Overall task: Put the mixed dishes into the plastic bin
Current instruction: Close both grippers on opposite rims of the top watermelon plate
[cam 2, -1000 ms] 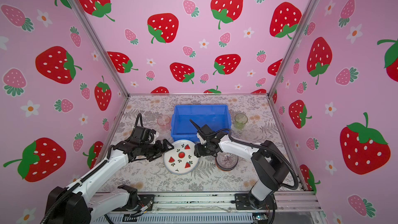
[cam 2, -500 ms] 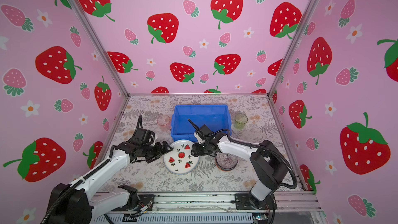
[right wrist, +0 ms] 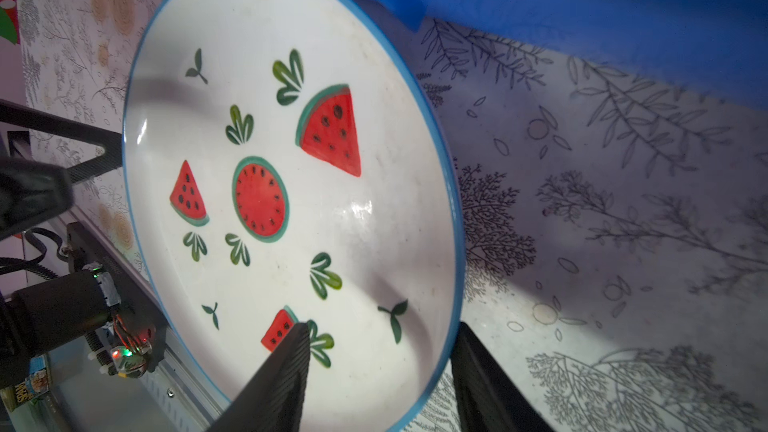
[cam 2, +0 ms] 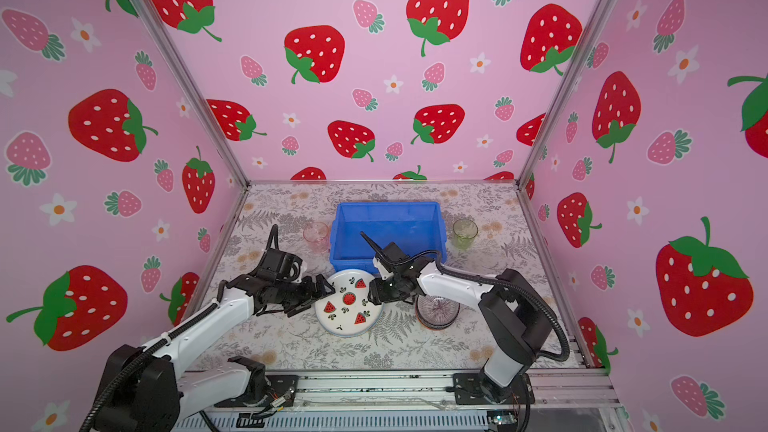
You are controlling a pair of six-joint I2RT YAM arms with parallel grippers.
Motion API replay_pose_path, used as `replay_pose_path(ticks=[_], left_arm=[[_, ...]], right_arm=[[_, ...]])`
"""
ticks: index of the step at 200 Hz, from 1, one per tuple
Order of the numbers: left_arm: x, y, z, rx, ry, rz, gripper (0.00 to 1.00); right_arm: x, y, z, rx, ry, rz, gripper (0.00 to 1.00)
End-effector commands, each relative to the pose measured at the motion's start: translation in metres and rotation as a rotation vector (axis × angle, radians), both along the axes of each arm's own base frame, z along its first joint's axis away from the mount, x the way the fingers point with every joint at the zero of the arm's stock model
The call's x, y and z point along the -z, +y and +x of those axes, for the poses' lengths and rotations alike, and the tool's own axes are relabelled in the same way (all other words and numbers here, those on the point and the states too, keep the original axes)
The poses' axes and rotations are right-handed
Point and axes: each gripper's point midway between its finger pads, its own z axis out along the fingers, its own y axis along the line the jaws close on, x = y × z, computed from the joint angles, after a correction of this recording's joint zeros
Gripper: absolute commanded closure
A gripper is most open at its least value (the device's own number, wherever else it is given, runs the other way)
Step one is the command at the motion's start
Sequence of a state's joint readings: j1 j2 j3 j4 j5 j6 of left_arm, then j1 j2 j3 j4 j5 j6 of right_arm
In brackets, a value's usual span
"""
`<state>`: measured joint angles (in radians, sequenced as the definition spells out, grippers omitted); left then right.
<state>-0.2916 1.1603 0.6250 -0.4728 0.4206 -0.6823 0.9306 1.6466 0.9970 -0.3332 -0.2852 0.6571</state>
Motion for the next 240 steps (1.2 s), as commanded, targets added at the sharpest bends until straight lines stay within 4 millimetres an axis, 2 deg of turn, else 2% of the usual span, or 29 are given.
replay_pose_path(ticks=[1,95,136,240], left_arm=[[-0.004,-0.004,-0.001,0.008,-0.004,-0.025,0.01],[-0.011,-0.009,0.0,0.016,-0.007,-0.062,0.04],[-0.016,-0.01,-0.001,0.016,-0.013,-0.073,0.08],[-0.001,-0.007,-0.008,0.015,-0.007,-0.062,0.09]], right_arm=[[-0.011,0.015,0.001,-0.016,-0.013,0.048,0.45],[-0.019,0.021,0.0,-0.018,-0.017,0.09,0.48],[-0.015,0.026,-0.001,-0.026,-0.003,0.104,0.48],[-0.005,0.031,-0.003,-0.037,0.014,0.104,0.48]])
